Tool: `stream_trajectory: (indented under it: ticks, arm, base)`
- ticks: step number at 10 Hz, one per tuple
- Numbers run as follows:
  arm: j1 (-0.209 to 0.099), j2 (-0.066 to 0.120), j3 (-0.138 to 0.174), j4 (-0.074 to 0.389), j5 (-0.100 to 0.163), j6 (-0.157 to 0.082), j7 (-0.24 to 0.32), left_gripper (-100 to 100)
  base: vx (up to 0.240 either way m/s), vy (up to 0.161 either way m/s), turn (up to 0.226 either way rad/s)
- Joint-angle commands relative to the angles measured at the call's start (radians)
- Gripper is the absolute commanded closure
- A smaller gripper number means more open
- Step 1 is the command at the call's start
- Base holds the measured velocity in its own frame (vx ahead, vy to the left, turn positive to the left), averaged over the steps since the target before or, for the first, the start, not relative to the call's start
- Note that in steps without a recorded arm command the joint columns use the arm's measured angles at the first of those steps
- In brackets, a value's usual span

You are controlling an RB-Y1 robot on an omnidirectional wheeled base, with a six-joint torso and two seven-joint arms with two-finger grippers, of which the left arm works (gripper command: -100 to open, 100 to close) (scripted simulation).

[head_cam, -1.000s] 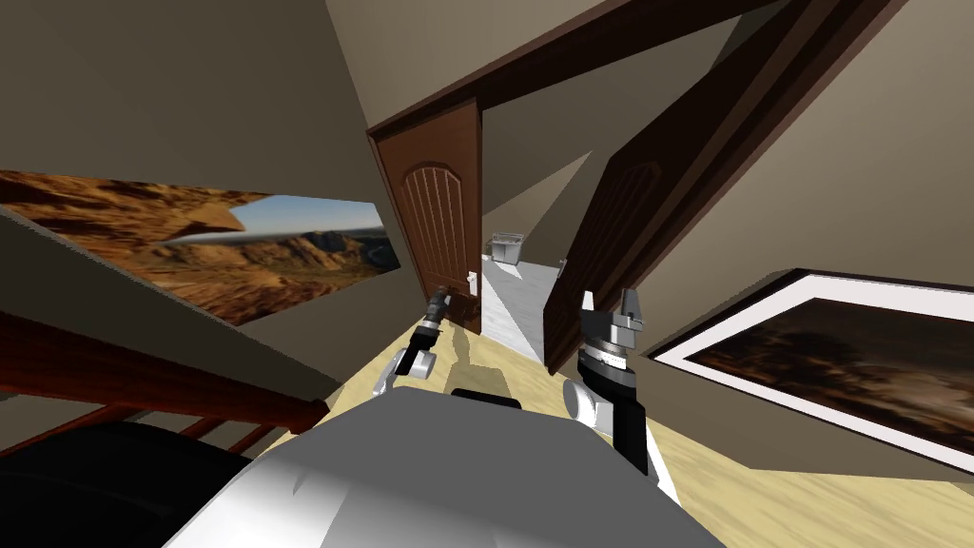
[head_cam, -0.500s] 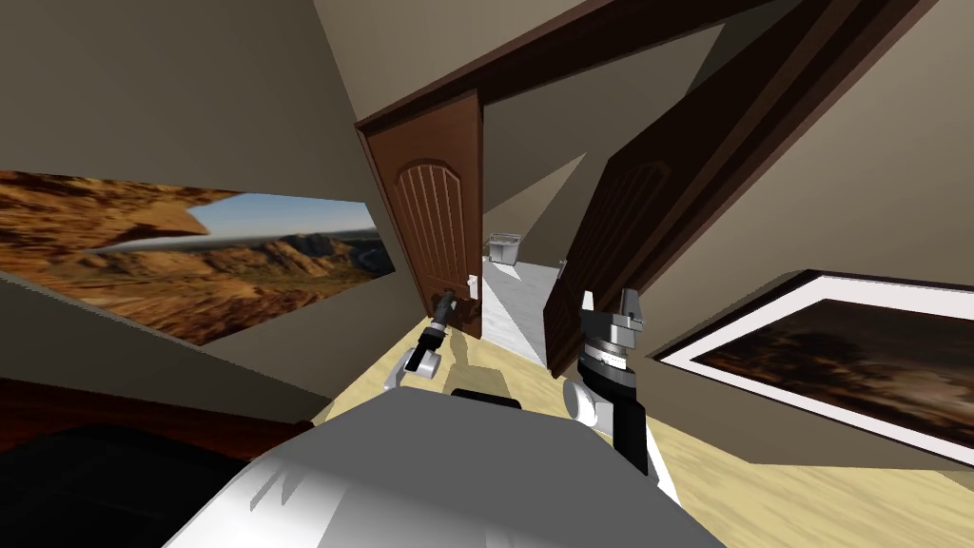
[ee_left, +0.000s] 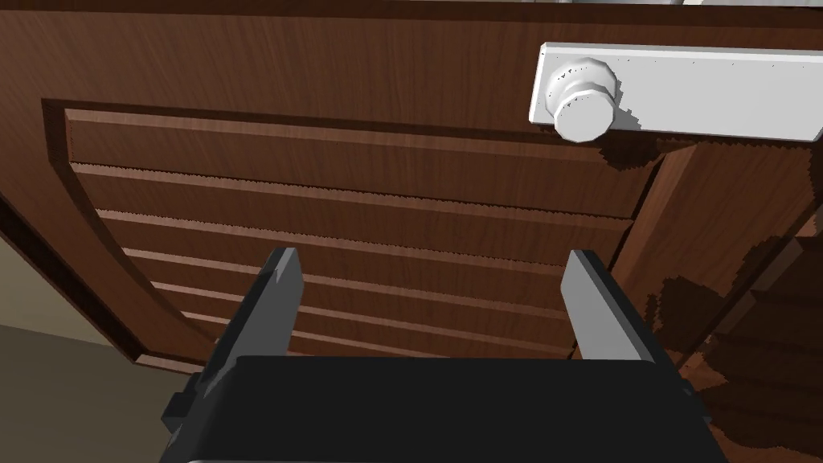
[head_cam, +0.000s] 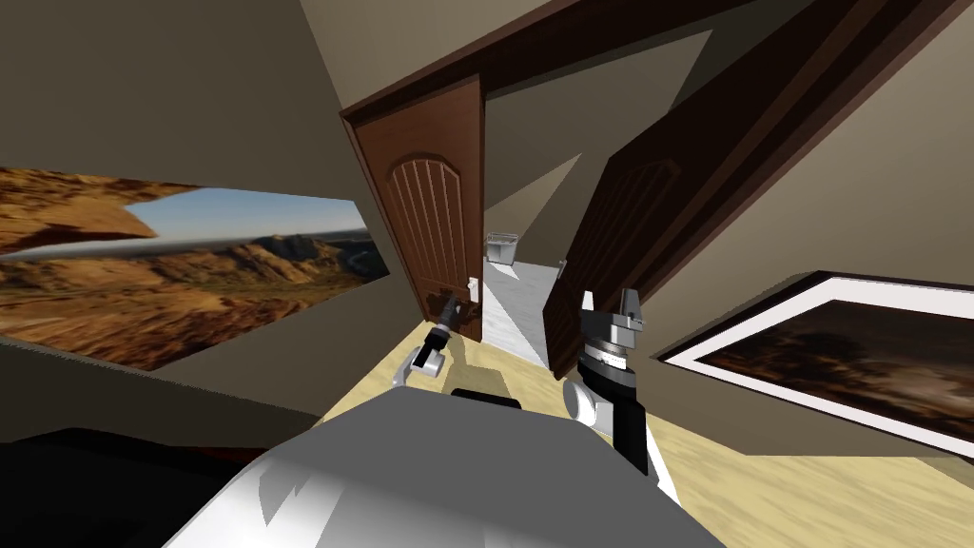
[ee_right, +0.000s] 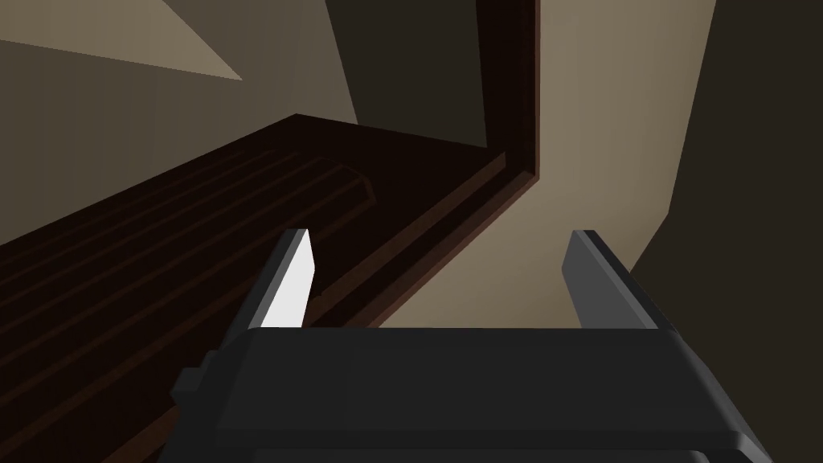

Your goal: Push the door open

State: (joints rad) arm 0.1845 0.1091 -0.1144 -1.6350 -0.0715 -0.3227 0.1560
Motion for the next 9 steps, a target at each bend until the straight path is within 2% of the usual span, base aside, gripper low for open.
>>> stream_trajectory:
  ticks: [1,5,8,9]
  arm:
    - [-0.018,0.002,-0.009,0.039,0.003,0.008,0.001,-100]
    - [-0.056,0.006,-0.029,0.126,0.008,0.021,0.002,-100]
    - [-0.102,0.011,-0.053,0.232,0.016,0.036,0.004,-100]
    - [-0.109,0.012,-0.057,0.247,0.017,0.038,0.004,-100]
  base:
    - [0.089,0.098,-0.069]
    - [0.082,0.095,-0.059]
    - [0.134,0.135,-0.095]
    - [0.128,0.139,-0.069]
